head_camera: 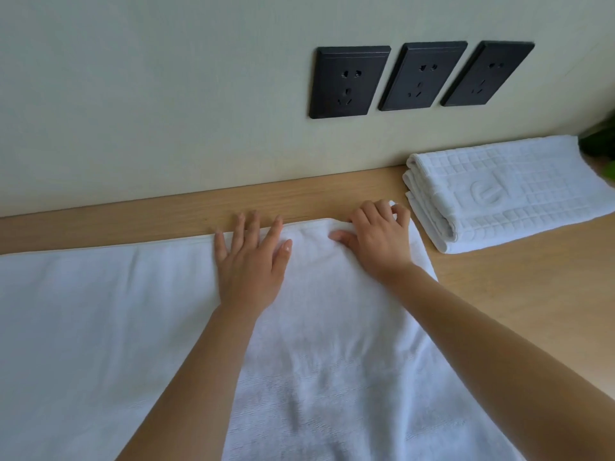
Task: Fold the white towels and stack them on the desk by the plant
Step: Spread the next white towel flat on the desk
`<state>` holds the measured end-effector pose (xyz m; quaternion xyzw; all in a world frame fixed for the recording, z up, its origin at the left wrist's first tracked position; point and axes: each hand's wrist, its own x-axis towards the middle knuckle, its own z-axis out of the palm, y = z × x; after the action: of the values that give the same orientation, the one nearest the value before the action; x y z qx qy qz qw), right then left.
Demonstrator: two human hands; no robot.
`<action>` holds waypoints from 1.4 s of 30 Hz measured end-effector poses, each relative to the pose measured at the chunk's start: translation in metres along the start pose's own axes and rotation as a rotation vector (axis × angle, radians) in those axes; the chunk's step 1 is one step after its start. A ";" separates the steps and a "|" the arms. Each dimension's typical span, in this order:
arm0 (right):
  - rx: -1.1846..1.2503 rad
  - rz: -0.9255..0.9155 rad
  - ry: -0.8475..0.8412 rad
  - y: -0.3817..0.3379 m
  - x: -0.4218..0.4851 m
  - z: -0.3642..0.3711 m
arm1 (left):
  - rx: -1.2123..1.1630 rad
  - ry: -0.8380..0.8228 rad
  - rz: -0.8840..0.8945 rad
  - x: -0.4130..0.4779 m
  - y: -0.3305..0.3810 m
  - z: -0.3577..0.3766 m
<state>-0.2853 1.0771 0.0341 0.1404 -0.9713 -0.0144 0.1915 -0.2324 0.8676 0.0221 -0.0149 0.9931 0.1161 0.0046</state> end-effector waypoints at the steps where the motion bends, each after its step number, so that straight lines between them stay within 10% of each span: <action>1: -0.013 0.027 -0.006 -0.003 0.000 0.001 | -0.008 0.001 0.007 0.000 -0.001 0.000; 5: 0.173 0.253 0.037 -0.037 0.002 -0.009 | -0.134 0.110 0.087 -0.008 -0.012 -0.005; 9: 0.699 -0.031 -0.049 -0.106 -0.024 -0.031 | -0.071 0.142 0.073 -0.028 -0.036 -0.003; 12: 0.563 -0.082 -0.338 -0.124 -0.052 -0.027 | 0.002 0.058 -0.016 -0.027 -0.048 -0.006; 21: 0.171 0.296 -0.427 0.001 -0.053 -0.015 | 0.039 -0.009 -0.055 -0.022 -0.046 -0.011; 31: 0.518 0.396 -0.161 -0.030 -0.077 -0.048 | -0.340 0.216 -0.019 -0.085 -0.020 -0.038; 36: 0.863 0.201 -0.262 -0.135 -0.157 -0.096 | 0.018 -0.025 0.059 -0.167 -0.005 -0.005; 42: 0.680 0.192 -0.322 -0.147 -0.148 -0.069 | 0.096 0.026 0.035 -0.138 -0.008 0.004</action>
<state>-0.0890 0.9793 0.0316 0.1003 -0.9470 0.3046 -0.0204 -0.0940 0.8650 0.0178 0.0013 0.9976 0.0680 -0.0098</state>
